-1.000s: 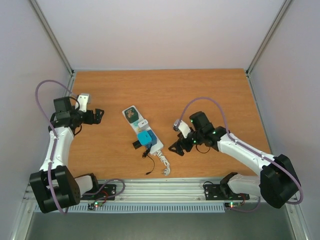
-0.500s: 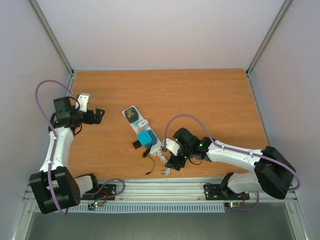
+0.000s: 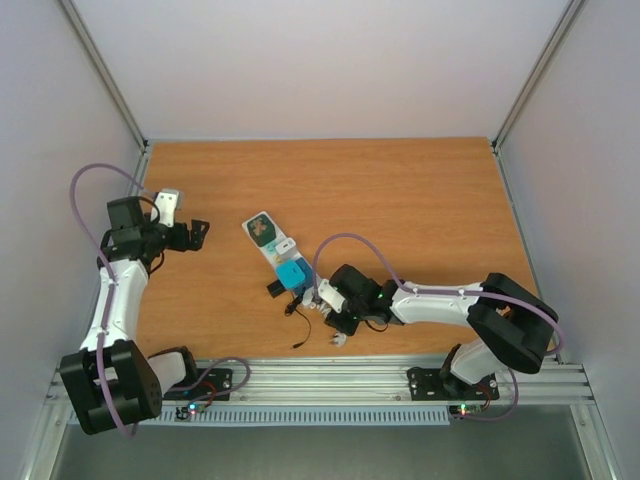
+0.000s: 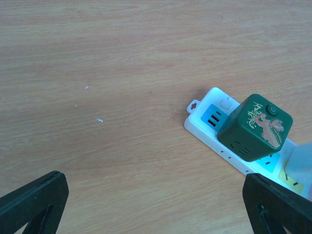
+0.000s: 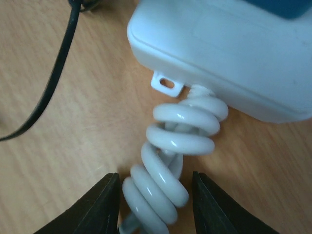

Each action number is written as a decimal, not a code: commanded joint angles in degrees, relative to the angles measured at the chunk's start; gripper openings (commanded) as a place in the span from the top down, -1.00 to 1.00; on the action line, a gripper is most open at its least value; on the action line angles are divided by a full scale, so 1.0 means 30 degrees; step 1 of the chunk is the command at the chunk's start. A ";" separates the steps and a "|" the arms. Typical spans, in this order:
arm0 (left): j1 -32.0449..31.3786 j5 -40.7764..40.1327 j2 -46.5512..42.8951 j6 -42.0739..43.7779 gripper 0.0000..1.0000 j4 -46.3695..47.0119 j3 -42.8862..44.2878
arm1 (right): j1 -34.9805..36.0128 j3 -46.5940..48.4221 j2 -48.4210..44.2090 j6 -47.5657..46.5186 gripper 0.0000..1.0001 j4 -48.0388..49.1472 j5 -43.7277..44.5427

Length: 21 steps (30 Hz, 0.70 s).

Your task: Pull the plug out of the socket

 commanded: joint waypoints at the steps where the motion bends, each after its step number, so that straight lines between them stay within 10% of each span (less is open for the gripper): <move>1: -0.0049 -0.0148 -0.0435 -0.0167 -0.99 0.1405 -0.0476 | -0.0402 0.0300 0.0504 0.0251 0.23 0.1016 0.1803; 21: -0.1797 0.2079 0.0060 0.2687 -0.99 0.0049 -0.0326 | -0.7501 -0.0984 -0.1553 -0.2921 0.66 -0.1421 -0.1485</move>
